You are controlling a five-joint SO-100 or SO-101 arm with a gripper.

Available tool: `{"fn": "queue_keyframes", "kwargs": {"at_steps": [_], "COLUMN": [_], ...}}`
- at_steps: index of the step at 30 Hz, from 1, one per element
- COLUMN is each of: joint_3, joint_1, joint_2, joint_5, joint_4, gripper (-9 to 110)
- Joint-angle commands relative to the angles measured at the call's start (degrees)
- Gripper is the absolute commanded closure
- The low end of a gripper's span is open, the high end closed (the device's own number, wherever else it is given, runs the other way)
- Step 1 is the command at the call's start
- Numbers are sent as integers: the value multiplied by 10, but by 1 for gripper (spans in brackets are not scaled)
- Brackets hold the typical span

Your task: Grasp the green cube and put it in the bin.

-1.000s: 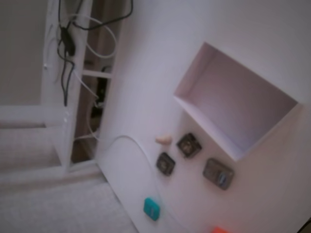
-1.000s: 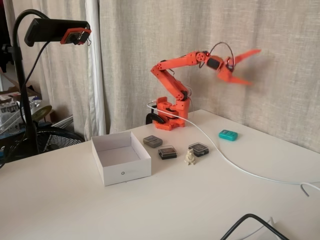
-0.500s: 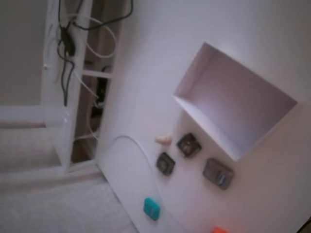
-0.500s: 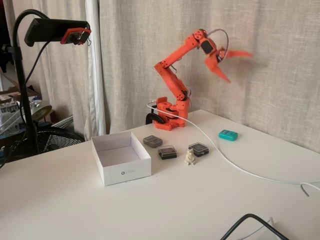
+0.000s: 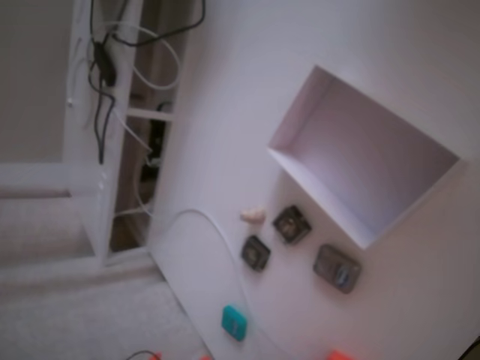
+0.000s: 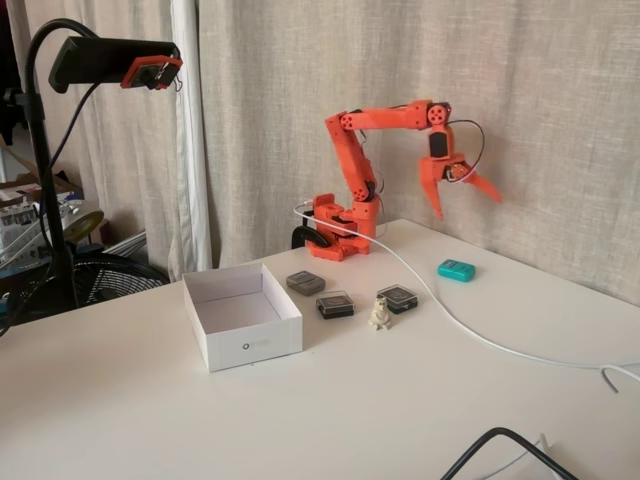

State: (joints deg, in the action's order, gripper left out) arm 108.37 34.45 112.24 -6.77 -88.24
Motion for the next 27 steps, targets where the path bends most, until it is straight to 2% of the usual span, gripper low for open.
{"fn": "queue_keyframes", "kwargs": {"at_steps": [1, 6, 20, 27], "joint_3": [11, 92, 142, 158], "joint_1": [2, 7, -11, -45], "joint_2": [-30, -52, -63, -102], "joint_5": [-8, -18, -50, -54], "joint_4": [45, 140, 119, 158], "gripper": [50, 50, 50, 50]}}
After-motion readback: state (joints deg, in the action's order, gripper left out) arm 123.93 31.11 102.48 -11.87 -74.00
